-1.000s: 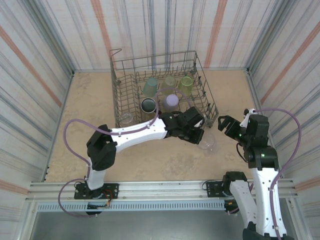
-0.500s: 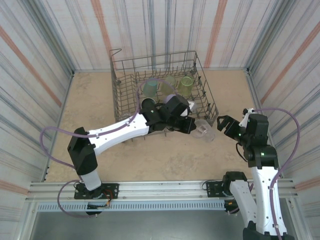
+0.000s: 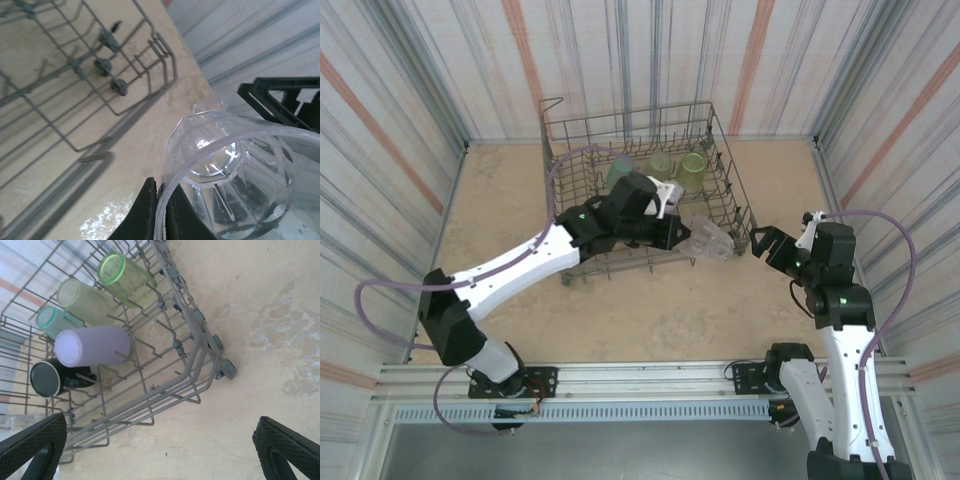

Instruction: Load the cups into the dish rack

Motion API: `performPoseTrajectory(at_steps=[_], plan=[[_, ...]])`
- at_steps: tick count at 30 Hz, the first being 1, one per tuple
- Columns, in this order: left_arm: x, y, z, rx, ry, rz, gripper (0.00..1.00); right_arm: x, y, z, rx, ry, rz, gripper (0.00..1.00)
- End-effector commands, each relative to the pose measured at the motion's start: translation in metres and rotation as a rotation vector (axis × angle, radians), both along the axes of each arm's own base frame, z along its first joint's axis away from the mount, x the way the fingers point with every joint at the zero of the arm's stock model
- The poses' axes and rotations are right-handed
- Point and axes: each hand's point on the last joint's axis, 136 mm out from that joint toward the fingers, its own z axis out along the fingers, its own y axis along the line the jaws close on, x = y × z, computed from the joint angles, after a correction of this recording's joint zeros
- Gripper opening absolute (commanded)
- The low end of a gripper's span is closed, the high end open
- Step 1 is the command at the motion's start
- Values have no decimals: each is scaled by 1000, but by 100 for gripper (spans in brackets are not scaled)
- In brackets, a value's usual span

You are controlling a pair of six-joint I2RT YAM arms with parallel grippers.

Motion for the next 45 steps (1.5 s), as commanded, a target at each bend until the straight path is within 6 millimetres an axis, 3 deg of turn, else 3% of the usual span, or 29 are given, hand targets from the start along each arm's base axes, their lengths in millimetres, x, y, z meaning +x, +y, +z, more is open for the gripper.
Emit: performPoseTrajectory(at_steps=[1, 9, 16, 21, 36, 45], plan=[[5, 18, 30, -82, -50, 22, 0, 4, 0, 2, 26, -12, -11, 100], [20, 61, 39, -150, -56, 117, 0, 14, 12, 10, 117, -34, 21, 100], [29, 84, 41, -240, -19, 153, 0, 20, 30, 31, 217, -135, 91, 100], [34, 98, 39, -255, -17, 177, 0, 29, 47, 36, 237, -164, 142, 100], [48, 124, 45, -423, 18, 190, 0, 43, 119, 58, 320, -244, 422, 100], [54, 127, 46, -514, 57, 189, 0, 50, 146, 74, 407, -275, 532, 100]])
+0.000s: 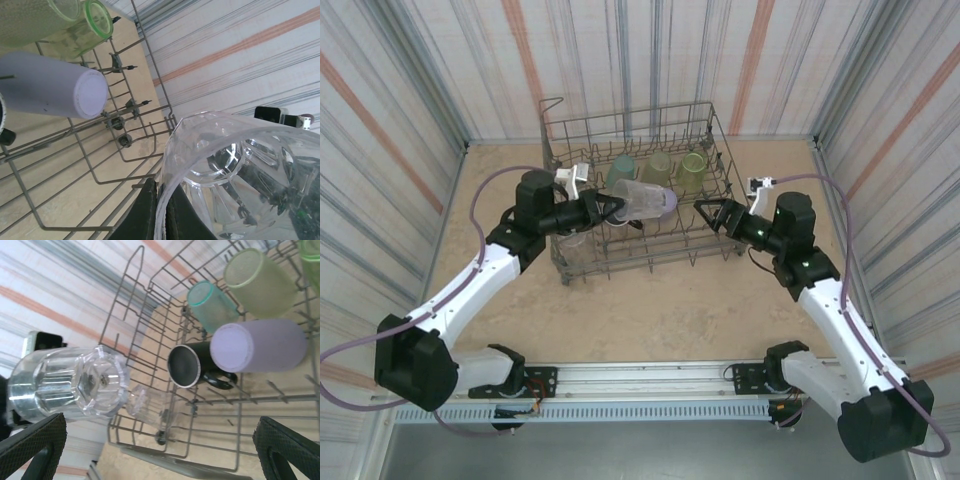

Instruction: Load the cups into the dish rack

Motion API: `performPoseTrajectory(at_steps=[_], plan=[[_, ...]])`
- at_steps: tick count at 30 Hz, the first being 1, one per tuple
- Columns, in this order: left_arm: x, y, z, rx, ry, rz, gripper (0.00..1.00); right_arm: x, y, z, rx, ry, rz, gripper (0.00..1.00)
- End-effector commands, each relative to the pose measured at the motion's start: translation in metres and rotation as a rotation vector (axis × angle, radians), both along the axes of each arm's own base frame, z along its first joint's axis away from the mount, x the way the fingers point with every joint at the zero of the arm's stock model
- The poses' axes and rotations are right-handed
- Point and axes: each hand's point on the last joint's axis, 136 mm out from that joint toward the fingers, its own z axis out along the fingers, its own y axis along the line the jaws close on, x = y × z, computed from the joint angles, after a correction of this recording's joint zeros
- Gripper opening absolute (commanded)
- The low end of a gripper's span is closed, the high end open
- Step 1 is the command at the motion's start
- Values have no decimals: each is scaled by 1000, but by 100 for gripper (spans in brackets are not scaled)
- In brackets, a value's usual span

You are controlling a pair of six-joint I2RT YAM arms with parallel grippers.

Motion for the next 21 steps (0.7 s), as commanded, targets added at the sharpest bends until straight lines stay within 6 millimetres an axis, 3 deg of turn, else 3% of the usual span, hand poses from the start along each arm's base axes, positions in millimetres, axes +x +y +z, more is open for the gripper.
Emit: performPoseTrajectory(at_steps=[1, 21], plan=[[-5, -2, 32, -115, -56, -46, 0, -1, 15, 28, 83, -73, 76, 100], [9, -14, 42, -292, -2, -131, 0, 20, 70, 68, 250, -82, 321, 100]])
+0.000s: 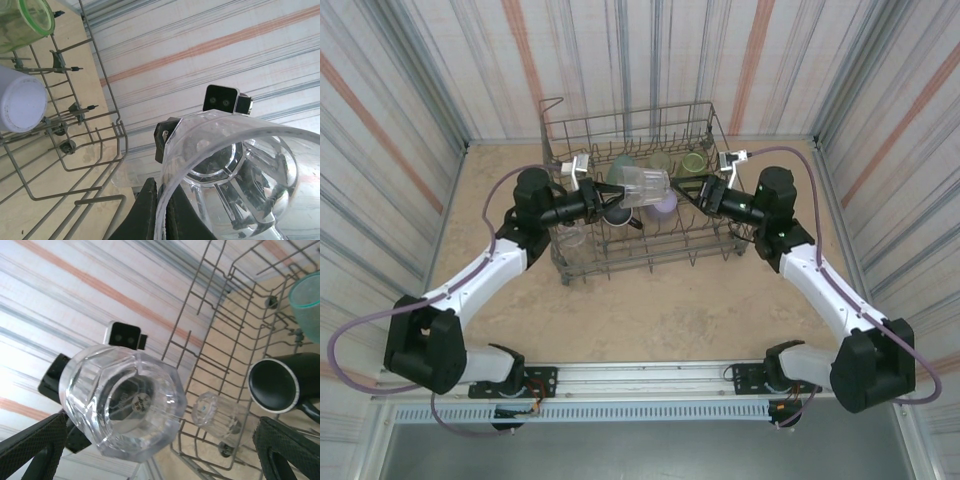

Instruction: Load the cups into the dish rack

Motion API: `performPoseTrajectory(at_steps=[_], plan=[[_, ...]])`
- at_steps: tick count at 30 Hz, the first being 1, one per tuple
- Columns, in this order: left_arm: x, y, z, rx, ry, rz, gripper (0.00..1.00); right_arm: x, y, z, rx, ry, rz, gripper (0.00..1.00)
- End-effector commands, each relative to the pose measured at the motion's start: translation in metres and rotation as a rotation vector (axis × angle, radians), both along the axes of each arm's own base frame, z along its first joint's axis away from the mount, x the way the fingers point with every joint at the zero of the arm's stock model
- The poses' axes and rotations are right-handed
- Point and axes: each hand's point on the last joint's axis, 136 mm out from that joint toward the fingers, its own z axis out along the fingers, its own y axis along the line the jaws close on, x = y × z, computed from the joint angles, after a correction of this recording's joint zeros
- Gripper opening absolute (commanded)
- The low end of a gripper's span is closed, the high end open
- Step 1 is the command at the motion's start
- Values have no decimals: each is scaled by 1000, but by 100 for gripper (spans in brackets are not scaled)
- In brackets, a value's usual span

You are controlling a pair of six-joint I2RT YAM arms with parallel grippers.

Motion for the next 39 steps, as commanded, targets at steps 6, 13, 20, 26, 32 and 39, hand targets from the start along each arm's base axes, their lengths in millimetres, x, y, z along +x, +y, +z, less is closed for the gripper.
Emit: performPoseTrajectory(at_steps=[6, 13, 20, 26, 32, 39], plan=[[5, -3, 17, -119, -33, -61, 0, -4, 21, 29, 90, -36, 93, 100], [11, -5, 11, -139, -10, -68, 0, 3, 28, 21, 83, 1, 90, 100], [13, -5, 5, -141, 2, -67, 0, 10, 38, 26, 99, -5, 102, 100], [13, -5, 2, -139, 7, -65, 0, 11, 47, 33, 127, -17, 118, 100], [13, -6, 1, -135, 11, -70, 0, 17, 52, 32, 146, -10, 128, 90], [15, -3, -6, -112, 31, -50, 0, 20, 56, 29, 173, 16, 136, 58]])
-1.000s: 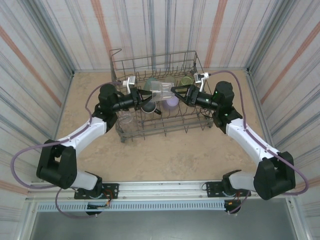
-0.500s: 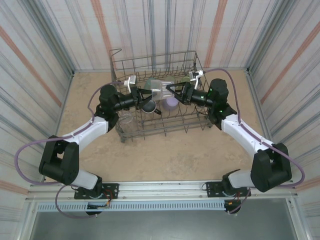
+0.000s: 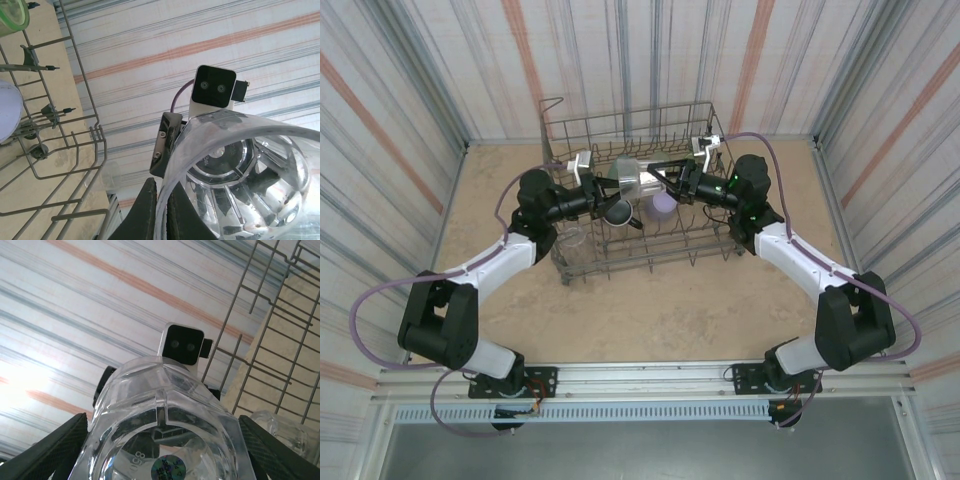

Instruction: Load the cups into the dish rack

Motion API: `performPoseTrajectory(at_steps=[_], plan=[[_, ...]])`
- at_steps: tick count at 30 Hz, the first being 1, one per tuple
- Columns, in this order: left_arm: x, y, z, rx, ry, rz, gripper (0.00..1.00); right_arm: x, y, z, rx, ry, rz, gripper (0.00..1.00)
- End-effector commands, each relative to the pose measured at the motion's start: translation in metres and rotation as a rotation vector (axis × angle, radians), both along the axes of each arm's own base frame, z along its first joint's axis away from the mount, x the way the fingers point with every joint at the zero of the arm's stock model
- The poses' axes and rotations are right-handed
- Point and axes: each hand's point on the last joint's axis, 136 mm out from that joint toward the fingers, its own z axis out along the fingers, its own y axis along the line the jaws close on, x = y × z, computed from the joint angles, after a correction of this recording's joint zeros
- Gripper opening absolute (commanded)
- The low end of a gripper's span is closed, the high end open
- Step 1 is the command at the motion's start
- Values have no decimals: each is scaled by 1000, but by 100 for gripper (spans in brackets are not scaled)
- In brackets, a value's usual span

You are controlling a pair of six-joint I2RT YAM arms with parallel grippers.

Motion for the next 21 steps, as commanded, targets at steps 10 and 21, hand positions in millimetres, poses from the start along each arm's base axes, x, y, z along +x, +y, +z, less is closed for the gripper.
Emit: performPoseTrajectory(at_steps=[10, 21], plan=[[6, 9, -7, 36, 8, 26, 22, 2, 3, 12, 16, -42, -15, 40], [2, 28, 2, 98, -17, 73, 46, 1, 1, 10, -28, -68, -31, 38]])
